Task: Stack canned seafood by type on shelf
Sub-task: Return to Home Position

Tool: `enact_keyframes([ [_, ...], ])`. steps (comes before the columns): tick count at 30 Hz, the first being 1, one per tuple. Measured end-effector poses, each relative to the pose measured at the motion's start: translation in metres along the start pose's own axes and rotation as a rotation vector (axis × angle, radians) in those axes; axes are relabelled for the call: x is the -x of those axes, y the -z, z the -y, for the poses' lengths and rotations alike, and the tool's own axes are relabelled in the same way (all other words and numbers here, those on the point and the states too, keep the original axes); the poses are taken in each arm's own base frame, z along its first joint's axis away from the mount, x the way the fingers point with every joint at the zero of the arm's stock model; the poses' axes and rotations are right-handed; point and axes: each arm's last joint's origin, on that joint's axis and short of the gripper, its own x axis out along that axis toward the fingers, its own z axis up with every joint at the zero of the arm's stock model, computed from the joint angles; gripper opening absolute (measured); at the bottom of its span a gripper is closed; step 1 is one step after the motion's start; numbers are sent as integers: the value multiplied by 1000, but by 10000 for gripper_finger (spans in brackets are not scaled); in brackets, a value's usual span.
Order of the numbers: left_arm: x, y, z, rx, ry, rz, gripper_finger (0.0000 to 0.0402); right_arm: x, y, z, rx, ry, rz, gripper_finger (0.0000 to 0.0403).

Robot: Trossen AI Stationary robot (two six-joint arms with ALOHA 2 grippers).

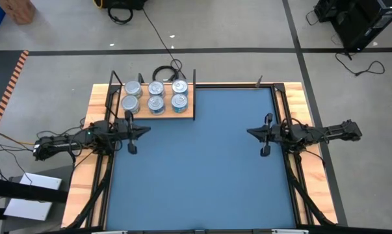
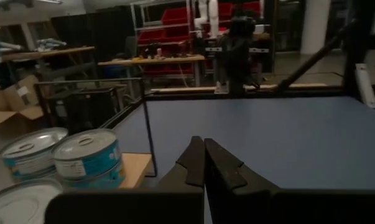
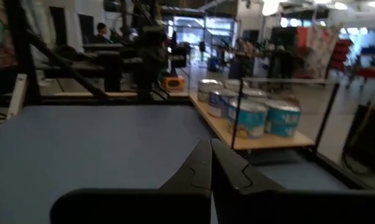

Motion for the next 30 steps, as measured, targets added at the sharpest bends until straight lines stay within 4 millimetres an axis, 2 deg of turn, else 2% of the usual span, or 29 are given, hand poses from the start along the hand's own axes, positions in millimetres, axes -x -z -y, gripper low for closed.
enact_keyframes([
  [7,0,-1,-3,11,-102,6,2,-6,7,2,-58,49,-80,3],
  [17,0,-2,-3,-12,-96,7,2,-4,6,2,-29,-104,-63,2],
  [24,0,-1,-3,-26,-89,0,2,-6,6,12,16,27,-57,4],
  [30,0,-1,-3,-45,-88,5,2,-6,5,14,7,56,-55,32],
])
